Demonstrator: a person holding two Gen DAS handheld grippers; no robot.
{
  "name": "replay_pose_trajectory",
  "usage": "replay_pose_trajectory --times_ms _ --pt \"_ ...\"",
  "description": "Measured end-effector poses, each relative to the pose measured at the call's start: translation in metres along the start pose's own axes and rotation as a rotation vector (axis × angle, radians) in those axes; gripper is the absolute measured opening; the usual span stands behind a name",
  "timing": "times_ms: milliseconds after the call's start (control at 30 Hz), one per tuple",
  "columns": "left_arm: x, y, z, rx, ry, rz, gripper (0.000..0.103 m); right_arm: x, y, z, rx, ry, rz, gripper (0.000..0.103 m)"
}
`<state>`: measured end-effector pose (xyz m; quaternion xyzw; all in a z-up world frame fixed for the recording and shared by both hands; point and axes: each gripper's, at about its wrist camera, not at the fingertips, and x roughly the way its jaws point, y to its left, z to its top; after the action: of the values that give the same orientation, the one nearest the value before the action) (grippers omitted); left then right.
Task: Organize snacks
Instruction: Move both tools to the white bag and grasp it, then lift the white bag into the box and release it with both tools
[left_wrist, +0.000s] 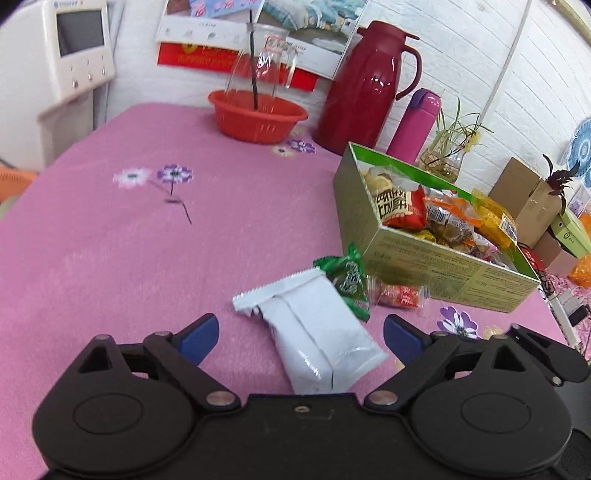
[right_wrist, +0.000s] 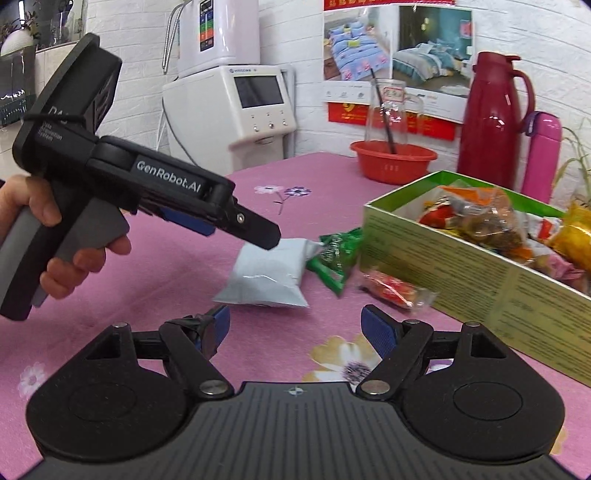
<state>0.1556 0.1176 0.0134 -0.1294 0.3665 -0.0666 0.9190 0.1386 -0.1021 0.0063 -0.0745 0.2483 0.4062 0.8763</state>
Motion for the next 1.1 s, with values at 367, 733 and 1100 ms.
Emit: replay_pose_trajectory --times_ms 367,733,1100 --pt "0.02 0.014 -0.007 -0.06 0.062 -0.069 0.083 0.045 0.001 0.016 0.063 0.032 0.069 0.103" --pt "0.008 -0.01 -0.013 0.002 0.048 -0.1 0.016 0.031 -0.001 0.008 0.095 0.043 0.048 0.056" --pt "-0.021 -0.065 0.012 0.109 -0.061 -0.152 0.016 -0.028 -0.015 0.02 0.069 -0.123 -0.04 0.055"
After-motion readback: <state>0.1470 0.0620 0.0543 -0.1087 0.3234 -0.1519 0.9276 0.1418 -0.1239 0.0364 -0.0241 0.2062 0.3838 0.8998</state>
